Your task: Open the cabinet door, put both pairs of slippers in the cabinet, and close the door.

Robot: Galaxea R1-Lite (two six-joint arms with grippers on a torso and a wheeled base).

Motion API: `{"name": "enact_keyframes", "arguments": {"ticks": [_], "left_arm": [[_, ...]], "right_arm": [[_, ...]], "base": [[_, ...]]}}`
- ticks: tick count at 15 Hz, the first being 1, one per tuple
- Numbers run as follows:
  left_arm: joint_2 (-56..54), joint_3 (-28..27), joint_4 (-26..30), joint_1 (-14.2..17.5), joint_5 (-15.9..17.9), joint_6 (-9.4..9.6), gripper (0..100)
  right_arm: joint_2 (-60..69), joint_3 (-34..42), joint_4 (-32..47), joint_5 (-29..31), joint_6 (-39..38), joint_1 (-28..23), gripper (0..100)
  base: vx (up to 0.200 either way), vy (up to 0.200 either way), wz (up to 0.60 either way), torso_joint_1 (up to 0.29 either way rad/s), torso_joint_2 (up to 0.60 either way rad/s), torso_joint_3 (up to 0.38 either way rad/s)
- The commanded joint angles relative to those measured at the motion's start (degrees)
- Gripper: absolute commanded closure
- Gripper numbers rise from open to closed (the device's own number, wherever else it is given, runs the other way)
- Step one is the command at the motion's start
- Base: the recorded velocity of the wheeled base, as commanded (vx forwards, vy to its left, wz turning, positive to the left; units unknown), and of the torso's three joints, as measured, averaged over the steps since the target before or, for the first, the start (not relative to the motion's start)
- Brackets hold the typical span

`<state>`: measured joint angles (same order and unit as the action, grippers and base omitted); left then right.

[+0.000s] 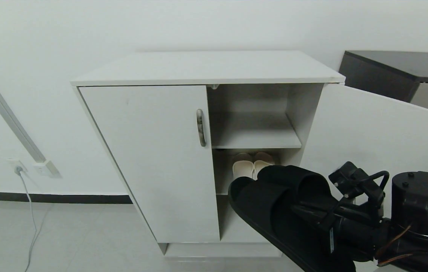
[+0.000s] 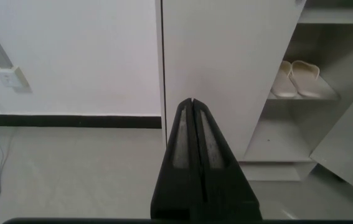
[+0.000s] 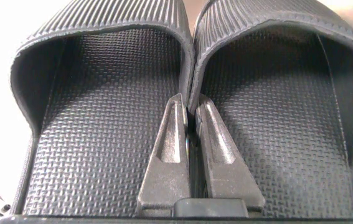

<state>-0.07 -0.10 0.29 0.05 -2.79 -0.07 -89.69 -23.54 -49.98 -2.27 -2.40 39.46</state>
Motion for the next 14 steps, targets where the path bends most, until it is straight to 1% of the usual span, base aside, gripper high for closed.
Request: {"name": "enact_keyframes", "arguments": {"ticks": [1, 7, 9, 14], "left_arm": [[0.07, 0.01, 0.06, 0.04, -0.02, -0.01, 100], [0.07, 0.01, 0.06, 0.04, -0.02, -0.01, 100], [0.07, 0.01, 0.06, 0.04, -0.02, -0.01, 100], [0.07, 0.01, 0.06, 0.04, -0.02, -0.01, 100]], "right_arm": [[0.04, 0.16, -0.12, -0.02, 0.03, 0.27, 100], [-0.14, 0.69, -1.17, -0.02, 0.03, 0.44, 100], [-0.14, 0.86, -1.17, -0.02, 0.82, 0.44, 100], [-0.05, 0.95, -1.26, -0.02, 1.17, 0.53, 100]], "base": [[0.000, 0.000, 0.00, -0.071, 0.46, 0.369], [0.000, 0.000, 0.00, -0.029, 0.41, 0.375], [0.000, 0.000, 0.00, -0.002, 0.13, 0.125], [0.000, 0.000, 0.00, 0.000, 0.00, 0.000]]}}
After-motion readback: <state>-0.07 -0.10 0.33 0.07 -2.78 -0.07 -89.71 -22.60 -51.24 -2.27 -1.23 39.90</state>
